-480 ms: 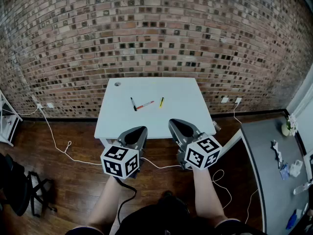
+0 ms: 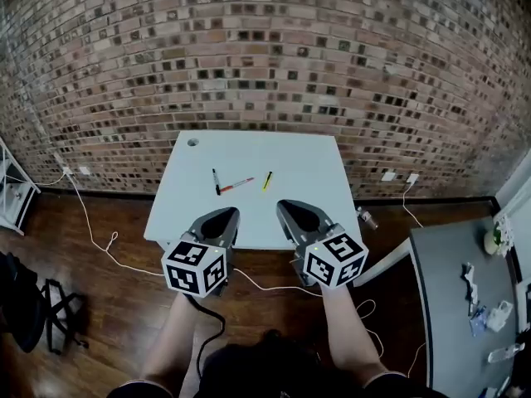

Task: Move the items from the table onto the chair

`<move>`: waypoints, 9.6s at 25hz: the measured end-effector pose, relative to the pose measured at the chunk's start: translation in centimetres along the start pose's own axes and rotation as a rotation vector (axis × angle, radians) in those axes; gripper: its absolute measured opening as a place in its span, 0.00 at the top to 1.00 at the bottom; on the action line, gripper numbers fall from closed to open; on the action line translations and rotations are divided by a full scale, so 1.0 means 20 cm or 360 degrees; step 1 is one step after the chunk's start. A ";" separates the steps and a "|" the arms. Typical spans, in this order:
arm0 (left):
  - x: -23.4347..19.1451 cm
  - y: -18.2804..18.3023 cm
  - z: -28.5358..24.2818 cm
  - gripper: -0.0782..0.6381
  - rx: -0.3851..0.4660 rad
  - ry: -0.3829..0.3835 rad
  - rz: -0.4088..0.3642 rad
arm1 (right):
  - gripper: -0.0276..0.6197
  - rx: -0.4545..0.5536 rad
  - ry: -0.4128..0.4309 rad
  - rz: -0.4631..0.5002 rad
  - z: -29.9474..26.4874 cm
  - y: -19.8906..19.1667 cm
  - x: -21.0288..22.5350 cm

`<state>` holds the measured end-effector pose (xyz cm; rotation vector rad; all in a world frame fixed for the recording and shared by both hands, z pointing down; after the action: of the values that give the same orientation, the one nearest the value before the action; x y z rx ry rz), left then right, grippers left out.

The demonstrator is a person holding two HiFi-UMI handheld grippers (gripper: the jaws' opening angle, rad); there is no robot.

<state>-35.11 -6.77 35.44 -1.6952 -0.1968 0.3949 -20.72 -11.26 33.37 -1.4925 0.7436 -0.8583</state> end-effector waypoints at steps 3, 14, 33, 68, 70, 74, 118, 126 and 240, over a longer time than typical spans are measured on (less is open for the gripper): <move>-0.04 0.02 -0.07 0.88 -0.0008 0.0070 -0.0005 | 0.95 -0.0006 0.0044 -0.0006 -0.04 0.00 0.09; -0.33 0.02 -0.22 0.87 -0.0034 0.0194 0.0001 | 0.95 -0.0031 0.0045 0.0017 -0.31 -0.05 0.22; -1.03 -0.08 -0.55 0.87 -0.0159 0.0073 0.0031 | 0.95 -0.0204 -0.0302 0.0008 -0.91 -0.21 0.40; -1.55 -1.00 -1.18 0.70 -0.0970 0.0696 0.0268 | 0.95 -0.0473 -0.0349 -0.0158 -0.88 -0.50 0.77; -1.56 -1.00 -1.18 0.76 -0.0973 0.0706 0.0258 | 0.95 -0.0467 -0.0355 -0.0159 -0.87 -0.49 0.78; -1.56 -1.01 -1.18 0.81 -0.0974 0.0695 0.0247 | 0.95 -0.0445 -0.0354 -0.0157 -0.85 -0.47 0.78; -0.33 0.30 -1.11 0.81 0.0261 -0.0454 -0.0013 | 0.95 -0.0012 -0.0787 0.0154 -0.20 0.13 0.87; 0.12 0.24 -1.31 0.81 0.0203 -0.0964 -0.0049 | 0.95 -0.0016 -0.1312 0.0151 0.29 0.09 0.89; 0.91 0.03 -1.48 0.87 0.0054 -0.1003 -0.0289 | 0.95 0.0077 -0.1281 0.0120 1.03 -0.03 1.12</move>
<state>-7.43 -27.75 35.66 -1.4600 -0.7938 0.7819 8.51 -19.35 35.53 -1.5800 0.1718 -0.1644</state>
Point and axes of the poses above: the fingertips, and each gripper's own axes: z backward along the fingers, x to its right, y out of its top, the point moved 5 cm from there along z, backward along the fingers, and after that the axes turned 3 degrees about -y, right-handed, at the moved point
